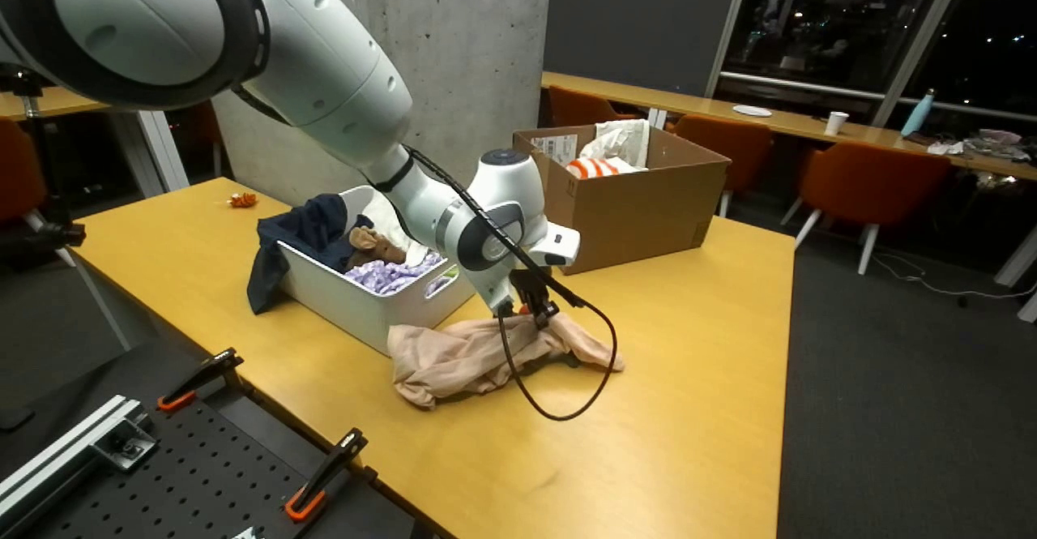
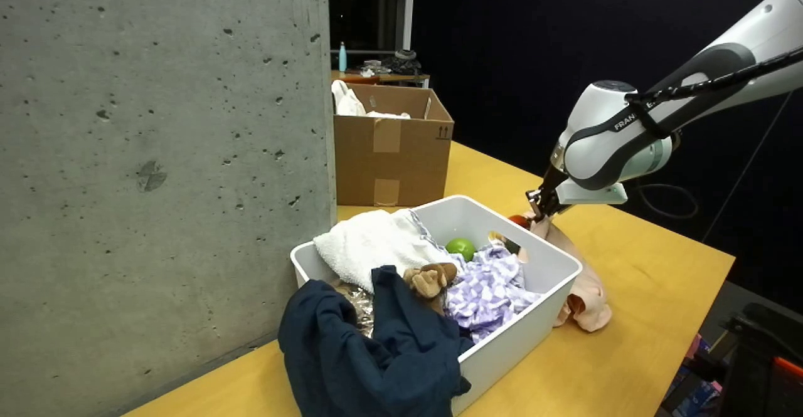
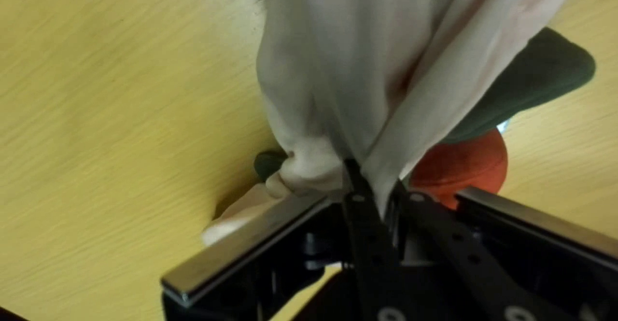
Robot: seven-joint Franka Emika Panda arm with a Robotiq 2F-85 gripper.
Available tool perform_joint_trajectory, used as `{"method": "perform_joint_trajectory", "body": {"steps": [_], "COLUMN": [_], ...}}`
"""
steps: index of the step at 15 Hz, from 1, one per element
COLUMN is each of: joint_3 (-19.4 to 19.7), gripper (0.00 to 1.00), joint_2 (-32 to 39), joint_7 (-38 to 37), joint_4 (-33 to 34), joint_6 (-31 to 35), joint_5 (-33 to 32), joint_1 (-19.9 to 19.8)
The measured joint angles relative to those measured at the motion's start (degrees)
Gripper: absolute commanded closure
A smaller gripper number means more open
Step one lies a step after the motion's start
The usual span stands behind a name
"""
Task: Remove the pink clothe and peach plush toy from the box and put them on the table and the cover the peach with the pink cloth
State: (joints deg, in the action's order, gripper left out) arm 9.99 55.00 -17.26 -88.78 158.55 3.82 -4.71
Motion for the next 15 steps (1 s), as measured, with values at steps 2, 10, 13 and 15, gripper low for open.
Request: {"method": "perform_joint_trajectory", "body": {"steps": [2, 10, 13, 15], "joint_3": [0.74, 1.8, 1.83, 1.89], "gripper": [0.98, 0.98, 0.98, 0.98], "joint_2": [-0.57, -1.24, -2.51, -4.32], "joint_7": [0.0, -0.03, -0.03, -0.07], "joint_4": [0.47, 6.85, 7.06, 5.84], "joint_6": [-0.04, -5.62, -5.73, -5.74], "joint_5": [-0.09, -0.75, -1.43, -1.94], "joint_1": [0.35, 2.66, 3.3, 3.8]}}
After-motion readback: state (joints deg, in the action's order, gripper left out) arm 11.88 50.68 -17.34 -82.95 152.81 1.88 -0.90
